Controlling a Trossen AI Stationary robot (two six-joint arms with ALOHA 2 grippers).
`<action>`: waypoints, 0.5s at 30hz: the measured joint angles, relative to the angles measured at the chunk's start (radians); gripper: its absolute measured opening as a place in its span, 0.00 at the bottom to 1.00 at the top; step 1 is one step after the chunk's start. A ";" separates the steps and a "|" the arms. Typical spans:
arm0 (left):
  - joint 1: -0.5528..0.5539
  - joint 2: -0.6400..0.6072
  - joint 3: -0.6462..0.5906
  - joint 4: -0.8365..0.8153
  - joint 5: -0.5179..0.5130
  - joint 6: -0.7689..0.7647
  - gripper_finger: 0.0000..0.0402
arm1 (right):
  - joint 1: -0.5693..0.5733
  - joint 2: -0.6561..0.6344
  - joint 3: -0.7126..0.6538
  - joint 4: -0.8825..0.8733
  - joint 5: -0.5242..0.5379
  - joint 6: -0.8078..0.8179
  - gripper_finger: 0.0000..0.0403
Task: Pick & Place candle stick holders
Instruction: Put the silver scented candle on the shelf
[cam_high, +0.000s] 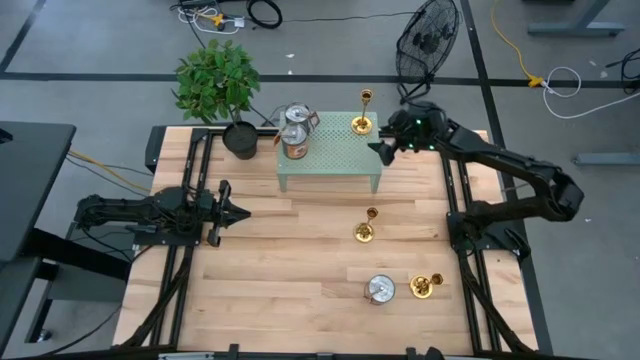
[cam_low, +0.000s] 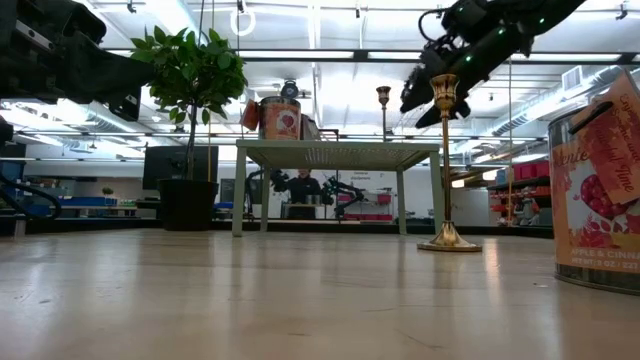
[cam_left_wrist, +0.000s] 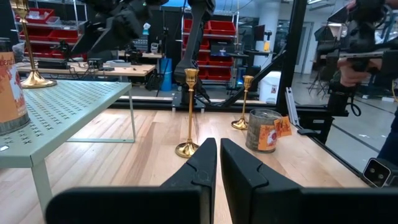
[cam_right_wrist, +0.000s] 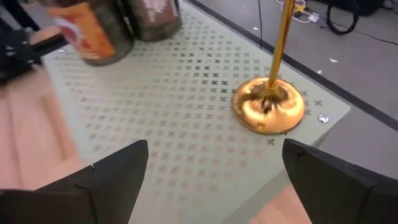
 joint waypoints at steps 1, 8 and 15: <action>0.000 0.000 0.000 0.000 0.000 0.000 0.07 | 0.005 -0.014 0.000 -0.012 -0.003 0.000 0.93; 0.000 0.000 0.000 0.000 0.000 0.000 0.07 | 0.043 -0.080 0.000 -0.104 -0.034 0.003 0.93; 0.000 0.000 0.000 0.000 0.000 0.000 0.07 | 0.120 -0.125 0.000 -0.172 -0.052 -0.035 0.93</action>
